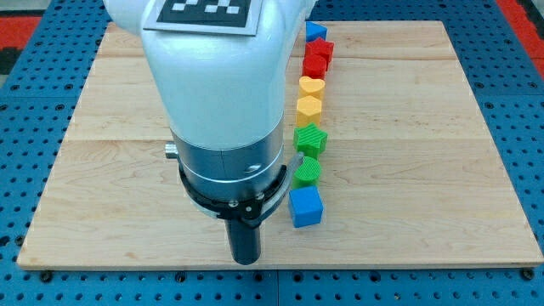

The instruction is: Push the yellow heart left a bit

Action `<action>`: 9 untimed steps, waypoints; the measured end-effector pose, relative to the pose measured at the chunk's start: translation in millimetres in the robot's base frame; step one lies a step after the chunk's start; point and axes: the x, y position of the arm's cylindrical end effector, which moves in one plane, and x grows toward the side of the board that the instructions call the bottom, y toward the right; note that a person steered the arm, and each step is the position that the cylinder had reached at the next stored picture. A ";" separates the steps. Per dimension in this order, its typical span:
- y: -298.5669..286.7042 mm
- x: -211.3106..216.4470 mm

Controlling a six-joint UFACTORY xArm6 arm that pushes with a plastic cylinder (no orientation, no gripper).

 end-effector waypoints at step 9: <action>191.4 -219.0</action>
